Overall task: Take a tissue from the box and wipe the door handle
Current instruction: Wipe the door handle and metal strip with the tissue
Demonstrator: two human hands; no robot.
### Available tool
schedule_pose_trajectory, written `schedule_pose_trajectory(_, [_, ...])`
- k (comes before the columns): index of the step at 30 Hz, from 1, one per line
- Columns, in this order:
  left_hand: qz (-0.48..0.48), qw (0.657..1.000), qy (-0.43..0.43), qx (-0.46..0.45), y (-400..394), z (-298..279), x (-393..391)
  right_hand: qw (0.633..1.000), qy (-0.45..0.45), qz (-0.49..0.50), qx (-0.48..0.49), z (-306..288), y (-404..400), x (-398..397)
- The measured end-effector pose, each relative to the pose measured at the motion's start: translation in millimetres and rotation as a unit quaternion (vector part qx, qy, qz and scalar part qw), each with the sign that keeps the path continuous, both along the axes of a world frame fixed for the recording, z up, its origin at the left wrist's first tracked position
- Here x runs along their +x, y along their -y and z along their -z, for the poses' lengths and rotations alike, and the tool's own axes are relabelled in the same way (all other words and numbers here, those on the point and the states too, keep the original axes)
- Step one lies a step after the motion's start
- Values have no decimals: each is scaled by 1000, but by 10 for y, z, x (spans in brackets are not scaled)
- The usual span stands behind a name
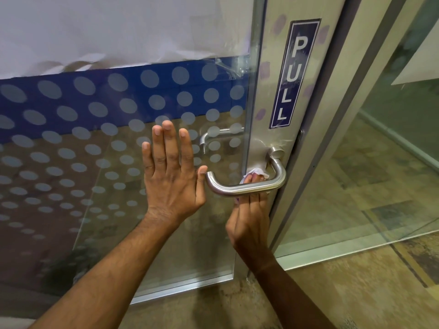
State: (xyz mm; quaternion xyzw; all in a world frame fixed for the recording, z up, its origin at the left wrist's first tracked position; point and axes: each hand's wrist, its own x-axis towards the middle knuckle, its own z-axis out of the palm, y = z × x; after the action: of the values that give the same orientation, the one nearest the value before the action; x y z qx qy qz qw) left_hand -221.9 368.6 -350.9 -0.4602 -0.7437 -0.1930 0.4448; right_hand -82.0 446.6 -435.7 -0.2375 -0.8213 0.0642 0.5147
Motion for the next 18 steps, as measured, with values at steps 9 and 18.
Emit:
schedule_pose_trajectory(9, [-2,1000,3,-6,9,-7,2,999,19,30,-7,-228,-95,28])
schedule_pose_trajectory(18, [-2,1000,3,-4,4,-18,-2,964,-236,51,-110,-368,-20,161])
